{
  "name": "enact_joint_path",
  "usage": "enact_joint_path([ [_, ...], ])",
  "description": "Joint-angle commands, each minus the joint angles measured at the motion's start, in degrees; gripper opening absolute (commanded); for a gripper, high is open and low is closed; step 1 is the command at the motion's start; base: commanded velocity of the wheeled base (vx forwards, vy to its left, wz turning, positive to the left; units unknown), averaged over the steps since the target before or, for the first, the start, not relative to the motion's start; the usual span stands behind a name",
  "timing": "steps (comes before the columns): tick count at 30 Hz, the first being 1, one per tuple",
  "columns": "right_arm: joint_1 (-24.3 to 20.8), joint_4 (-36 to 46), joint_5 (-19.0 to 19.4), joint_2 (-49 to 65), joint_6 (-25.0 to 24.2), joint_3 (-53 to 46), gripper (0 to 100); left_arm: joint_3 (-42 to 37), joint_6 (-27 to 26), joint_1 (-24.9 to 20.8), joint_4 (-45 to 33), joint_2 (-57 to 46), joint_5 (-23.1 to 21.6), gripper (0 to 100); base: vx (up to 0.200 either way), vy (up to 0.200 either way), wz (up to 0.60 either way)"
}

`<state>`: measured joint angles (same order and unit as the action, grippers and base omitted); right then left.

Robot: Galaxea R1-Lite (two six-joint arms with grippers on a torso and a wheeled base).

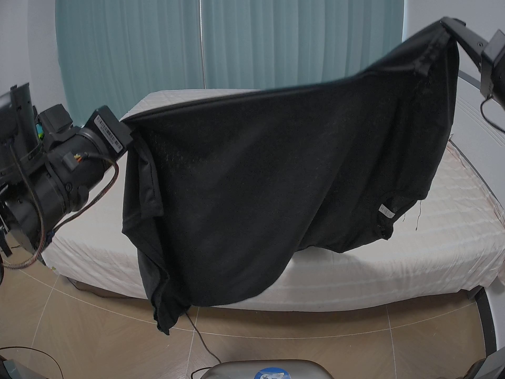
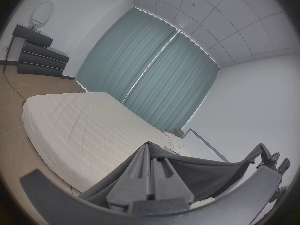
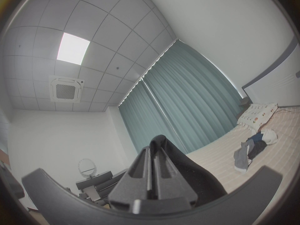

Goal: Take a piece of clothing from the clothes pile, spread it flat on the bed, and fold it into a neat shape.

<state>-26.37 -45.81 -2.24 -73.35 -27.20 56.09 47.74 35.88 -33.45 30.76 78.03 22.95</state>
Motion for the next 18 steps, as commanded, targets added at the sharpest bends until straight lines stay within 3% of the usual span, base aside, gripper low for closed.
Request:
enact_joint_path([
  [1,5.45,5.29,-0.66,-11.82,-0.66,13.70,0,8.34,3.32,6.12,-4.04,7.66,-0.28,0,0.000,0.000,0.00],
  [5,7.91,5.47,-0.66,-16.91,-0.84,17.91,0,10.88,5.34,8.40,-4.04,11.97,-0.63,0,0.200,0.000,0.00],
  [12,11.87,3.10,-2.06,-27.37,-1.10,20.64,0,16.42,6.57,11.83,-3.33,21.20,-5.46,0,0.200,0.000,0.00],
  [18,13.54,-6.66,-2.77,-35.02,-1.02,20.99,0,22.40,9.74,13.68,-3.51,28.23,-5.90,0,0.200,0.000,0.00],
])
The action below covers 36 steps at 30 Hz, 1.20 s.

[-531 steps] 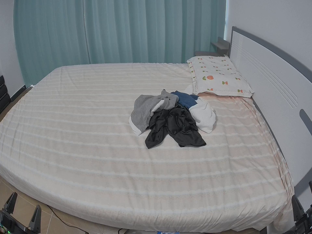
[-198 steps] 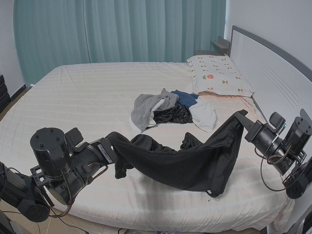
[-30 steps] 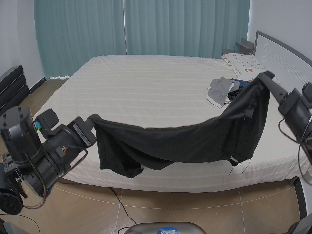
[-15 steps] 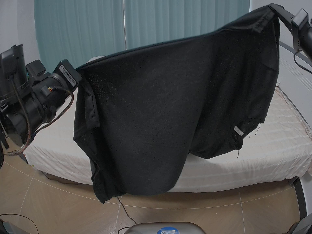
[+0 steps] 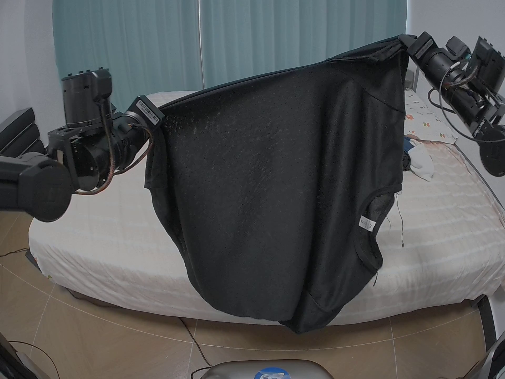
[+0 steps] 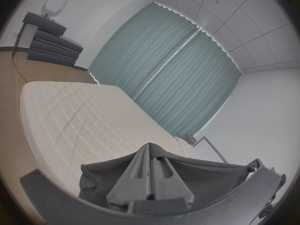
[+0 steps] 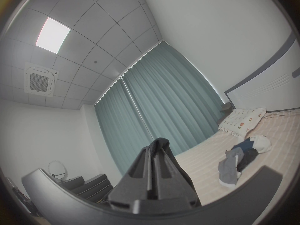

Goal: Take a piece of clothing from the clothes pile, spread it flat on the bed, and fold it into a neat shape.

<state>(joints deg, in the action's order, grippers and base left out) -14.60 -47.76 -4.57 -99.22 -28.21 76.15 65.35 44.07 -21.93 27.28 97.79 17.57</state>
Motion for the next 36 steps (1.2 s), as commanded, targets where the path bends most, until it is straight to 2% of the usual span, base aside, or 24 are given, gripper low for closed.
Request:
enact_joint_path([
  [1,1.77,-5.32,-0.44,-9.59,0.08,1.01,0,5.13,1.55,2.24,-0.04,8.99,-0.52,0,0.200,0.000,0.00],
  [8,1.77,-9.98,-0.79,-17.24,0.52,4.35,0,9.70,1.55,2.86,0.14,16.82,-0.69,0,0.200,0.000,0.00],
  [13,1.33,-10.77,-2.81,-21.37,1.31,5.23,0,12.69,1.63,2.86,0.14,21.74,-0.69,0,0.200,0.000,0.00],
  [16,1.07,-14.02,-4.13,-24.53,2.19,4.44,0,13.84,1.55,2.86,0.32,25.25,-0.69,0,0.200,0.000,0.00],
  [20,1.07,-15.52,-4.92,-28.22,3.69,2.95,0,14.36,1.55,2.86,0.58,28.59,-0.60,0,0.000,0.000,0.00],
  [25,0.98,-19.39,-5.10,-33.58,4.39,2.86,0,16.30,1.37,2.86,4.97,33.78,0.45,0,0.000,0.000,0.00],
  [33,1.07,-19.91,-6.41,-39.82,5.18,3.74,0,16.91,1.81,2.77,6.29,38.17,1.07,0,0.000,0.000,0.00],
  [34,1.07,-19.91,-6.33,-40.35,5.18,3.65,100,17.18,2.16,2.77,6.29,38.79,1.15,0,0.000,0.000,0.00],
  [35,1.07,-19.91,-6.33,-40.79,5.18,3.65,100,17.44,2.51,2.77,6.20,39.32,1.07,100,0.000,0.000,0.00],
  [36,0.98,-20.00,-6.33,-41.58,5.18,3.65,100,17.61,2.86,2.77,6.20,39.84,1.07,100,0.000,0.000,0.00],
])
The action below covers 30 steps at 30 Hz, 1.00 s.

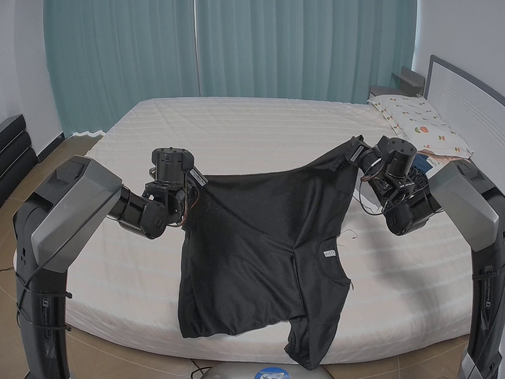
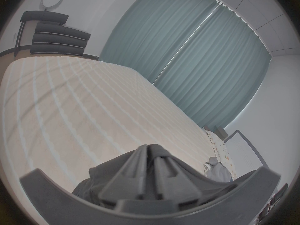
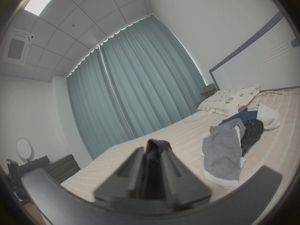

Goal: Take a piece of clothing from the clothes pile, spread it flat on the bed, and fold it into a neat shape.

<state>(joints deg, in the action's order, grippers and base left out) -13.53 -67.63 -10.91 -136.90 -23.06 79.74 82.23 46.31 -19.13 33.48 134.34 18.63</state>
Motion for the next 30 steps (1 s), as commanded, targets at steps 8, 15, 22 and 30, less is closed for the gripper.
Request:
enact_joint_path([
  [8,0.26,0.75,0.10,-9.88,1.80,-2.75,100,3.64,0.36,0.23,-0.08,8.75,2.82,100,0.000,0.000,0.00],
  [15,1.93,4.09,1.33,-5.04,2.23,-8.37,100,4.52,-0.70,3.22,-2.10,8.75,3.52,100,0.000,0.000,0.00],
  [22,1.84,3.56,7.57,1.37,0.65,-22.52,100,6.10,-1.93,7.17,-2.01,6.11,4.75,100,0.000,0.000,0.00],
  [30,1.40,-0.13,10.38,3.13,-0.84,-34.91,100,6.98,-1.84,7.17,-17.39,4.35,-4.13,100,0.000,0.000,0.00],
])
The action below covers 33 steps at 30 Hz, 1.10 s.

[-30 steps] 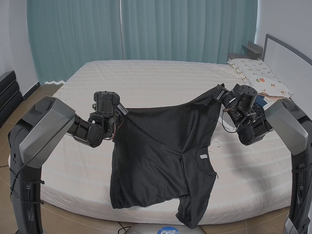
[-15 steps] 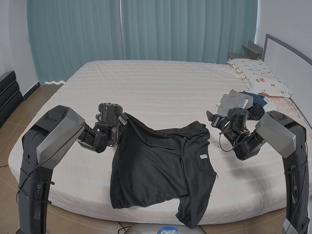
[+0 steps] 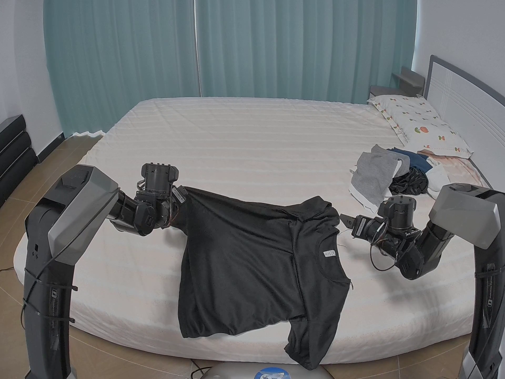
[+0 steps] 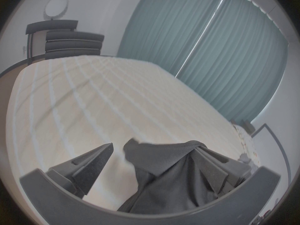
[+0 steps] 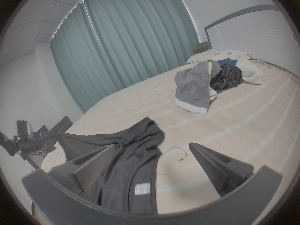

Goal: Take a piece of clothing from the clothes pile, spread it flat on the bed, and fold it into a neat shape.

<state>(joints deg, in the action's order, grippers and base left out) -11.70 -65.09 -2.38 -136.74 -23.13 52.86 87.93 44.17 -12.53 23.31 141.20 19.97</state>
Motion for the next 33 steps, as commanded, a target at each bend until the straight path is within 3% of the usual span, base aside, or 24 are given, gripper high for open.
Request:
enact_joint_path([
  [1,-0.51,-3.64,2.47,2.88,-0.78,-9.44,100,2.25,0.48,0.67,-8.28,-2.42,-5.99,100,0.000,0.000,0.00],
  [4,-0.60,-4.79,3.70,2.88,-0.78,-11.99,100,4.18,1.98,0.75,-9.07,-1.98,-6.26,100,0.000,0.000,0.00],
  [7,-0.60,-5.49,7.04,2.71,-1.13,-16.12,100,6.02,7.51,1.99,-10.83,-2.25,-9.60,100,0.000,0.000,0.00],
  [13,-0.60,-5.58,8.71,2.62,-5.09,-19.64,100,6.64,9.80,3.92,-17.07,-2.86,-13.64,100,0.000,0.000,0.00],
  [15,-0.69,-5.93,9.58,2.71,-5.53,-21.66,100,7.34,9.80,4.01,-25.86,-3.74,-19.97,100,0.000,0.000,0.00],
  [18,-0.69,-8.65,10.02,2.44,-5.70,-23.59,100,10.77,10.94,4.01,-31.57,-3.83,-22.43,100,0.000,0.000,0.00],
  [28,-1.13,-11.64,12.75,2.18,-10.54,-26.40,100,10.59,12.52,4.45,-31.13,-5.85,-22.52,100,0.000,0.000,0.00],
  [33,-2.10,-11.73,12.92,2.36,-14.40,-27.19,100,2.07,12.44,4.36,-29.90,-10.60,-22.43,100,0.000,0.000,0.00],
])
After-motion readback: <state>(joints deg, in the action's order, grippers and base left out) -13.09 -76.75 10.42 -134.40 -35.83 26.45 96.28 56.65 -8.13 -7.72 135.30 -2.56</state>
